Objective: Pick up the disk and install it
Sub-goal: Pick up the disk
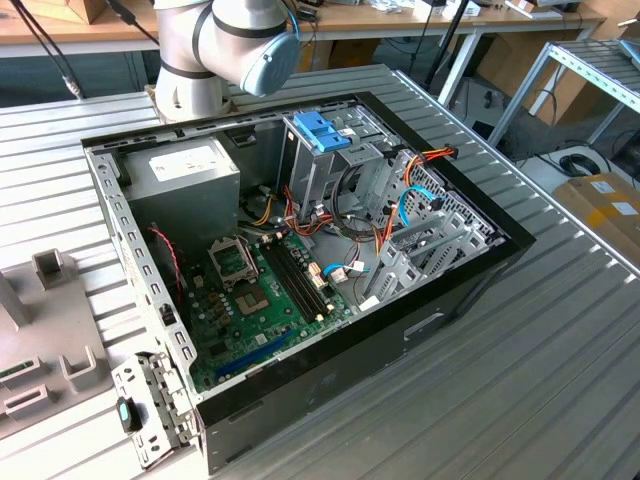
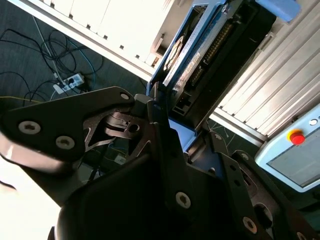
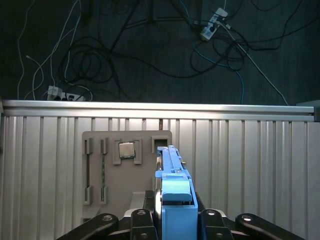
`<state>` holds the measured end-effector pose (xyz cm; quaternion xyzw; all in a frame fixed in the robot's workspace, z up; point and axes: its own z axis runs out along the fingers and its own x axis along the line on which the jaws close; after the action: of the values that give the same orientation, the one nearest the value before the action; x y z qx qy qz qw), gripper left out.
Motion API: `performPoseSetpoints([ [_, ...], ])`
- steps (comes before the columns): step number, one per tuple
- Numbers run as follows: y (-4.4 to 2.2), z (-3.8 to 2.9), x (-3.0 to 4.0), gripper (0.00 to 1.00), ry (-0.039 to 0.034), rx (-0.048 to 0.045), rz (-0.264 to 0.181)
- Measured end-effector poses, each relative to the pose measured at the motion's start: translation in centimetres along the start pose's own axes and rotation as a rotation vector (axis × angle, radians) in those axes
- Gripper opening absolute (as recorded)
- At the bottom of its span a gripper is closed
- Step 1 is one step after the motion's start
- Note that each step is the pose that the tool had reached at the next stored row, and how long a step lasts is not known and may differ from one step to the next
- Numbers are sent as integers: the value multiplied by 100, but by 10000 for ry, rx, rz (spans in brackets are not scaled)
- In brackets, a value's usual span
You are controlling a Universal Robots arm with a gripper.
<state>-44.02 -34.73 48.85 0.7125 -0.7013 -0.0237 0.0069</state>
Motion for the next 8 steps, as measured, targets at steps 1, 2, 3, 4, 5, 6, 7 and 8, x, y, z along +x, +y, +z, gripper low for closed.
performPoseSetpoints([
  [1,0,-8,0,37,0,-1,0],
  [2,1,-15,0,37,0,0,0],
  [3,1,-23,-1,37,0,0,0],
  [4,1,-30,-1,37,0,-1,0],
  [5,1,-37,-1,37,0,-1,0],
  [6,2,-44,-1,37,0,-1,0],
  [7,2,-52,-1,37,1,-1,1],
  [8,2,-59,-2,37,0,-2,0],
])
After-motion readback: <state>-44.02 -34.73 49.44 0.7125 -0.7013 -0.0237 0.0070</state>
